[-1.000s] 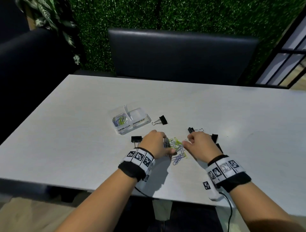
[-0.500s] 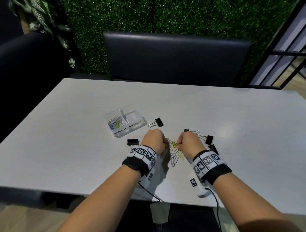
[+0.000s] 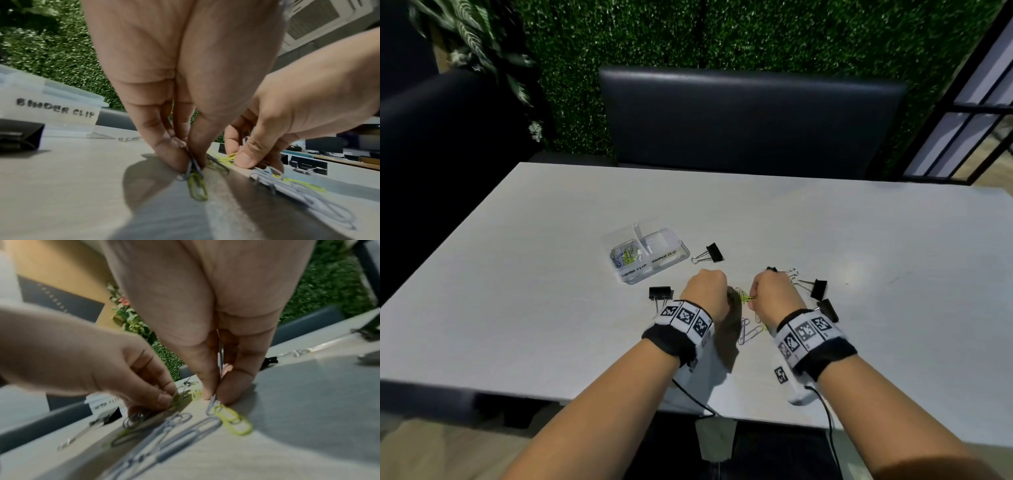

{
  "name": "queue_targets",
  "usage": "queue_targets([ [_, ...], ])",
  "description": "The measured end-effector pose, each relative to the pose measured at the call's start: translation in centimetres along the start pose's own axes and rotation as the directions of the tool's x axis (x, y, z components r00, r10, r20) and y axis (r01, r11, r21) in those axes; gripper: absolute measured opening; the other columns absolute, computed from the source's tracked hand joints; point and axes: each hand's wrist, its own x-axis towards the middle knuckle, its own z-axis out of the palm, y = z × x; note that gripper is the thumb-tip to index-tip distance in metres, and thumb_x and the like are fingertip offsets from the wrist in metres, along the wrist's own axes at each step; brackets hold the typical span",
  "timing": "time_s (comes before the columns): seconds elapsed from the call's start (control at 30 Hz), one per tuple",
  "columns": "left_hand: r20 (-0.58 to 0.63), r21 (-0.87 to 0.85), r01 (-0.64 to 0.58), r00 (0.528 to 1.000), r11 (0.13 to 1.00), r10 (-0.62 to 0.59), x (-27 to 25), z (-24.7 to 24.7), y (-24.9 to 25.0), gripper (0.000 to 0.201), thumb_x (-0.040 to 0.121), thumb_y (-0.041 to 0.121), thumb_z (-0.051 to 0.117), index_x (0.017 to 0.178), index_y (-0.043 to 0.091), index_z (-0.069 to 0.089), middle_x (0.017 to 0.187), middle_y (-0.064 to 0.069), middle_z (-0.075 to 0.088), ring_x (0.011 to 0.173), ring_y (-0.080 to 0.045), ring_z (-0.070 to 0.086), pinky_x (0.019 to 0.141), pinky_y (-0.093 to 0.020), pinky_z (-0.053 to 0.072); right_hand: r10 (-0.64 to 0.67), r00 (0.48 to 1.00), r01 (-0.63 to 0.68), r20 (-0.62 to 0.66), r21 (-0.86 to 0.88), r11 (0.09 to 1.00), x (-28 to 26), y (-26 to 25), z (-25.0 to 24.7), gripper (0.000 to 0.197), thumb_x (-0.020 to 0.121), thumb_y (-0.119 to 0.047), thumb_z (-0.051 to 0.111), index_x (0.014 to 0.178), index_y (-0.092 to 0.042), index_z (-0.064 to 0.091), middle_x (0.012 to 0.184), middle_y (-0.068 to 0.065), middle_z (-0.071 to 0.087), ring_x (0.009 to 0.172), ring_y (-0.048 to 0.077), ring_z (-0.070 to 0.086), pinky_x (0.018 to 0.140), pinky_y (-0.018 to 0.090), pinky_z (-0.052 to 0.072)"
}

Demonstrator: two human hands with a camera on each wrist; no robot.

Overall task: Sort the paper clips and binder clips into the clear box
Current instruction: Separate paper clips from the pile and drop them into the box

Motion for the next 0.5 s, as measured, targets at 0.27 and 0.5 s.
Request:
queue_targets([
  [0.27, 0.054, -0.327, 0.056, 0.998, 0.943, -0.041, 0.1, -1.2, -1.7, 0.020, 0.092, 0.009, 0.065, 0.101, 0.010, 0.082, 0.105, -0.006, 0.078, 0.100, -0.023, 0.071, 0.077, -0.025, 0.052, 0.065, 0.998, -0.058, -0.010, 0.324, 0.944, -0.3, 2.0, -1.6, 0.019, 0.077, -0.011, 0.083, 0.063, -0.016, 0.071, 0.075, 0.009, 0.074, 0.072, 0.029, 0.073, 0.071, 0.046, 0.063],
  [0.5, -0.028, -0.551, 0.020, 0.999, 0.834, -0.043, -0.5, -3.5, -4.1, 0.016, 0.092, 0.019, 0.072, 0.076, 0.023, 0.072, 0.074, -0.001, 0.075, 0.070, -0.015, 0.068, 0.073, -0.028, 0.058, 0.054, 0.998, -0.031, -0.012, 0.697, 0.717, -0.6, -1.0, -3.8, 0.009, 0.077, -0.005, 0.083, 0.079, -0.007, 0.075, 0.071, 0.014, 0.074, 0.052, 0.020, 0.068, 0.068, 0.044, 0.063],
])
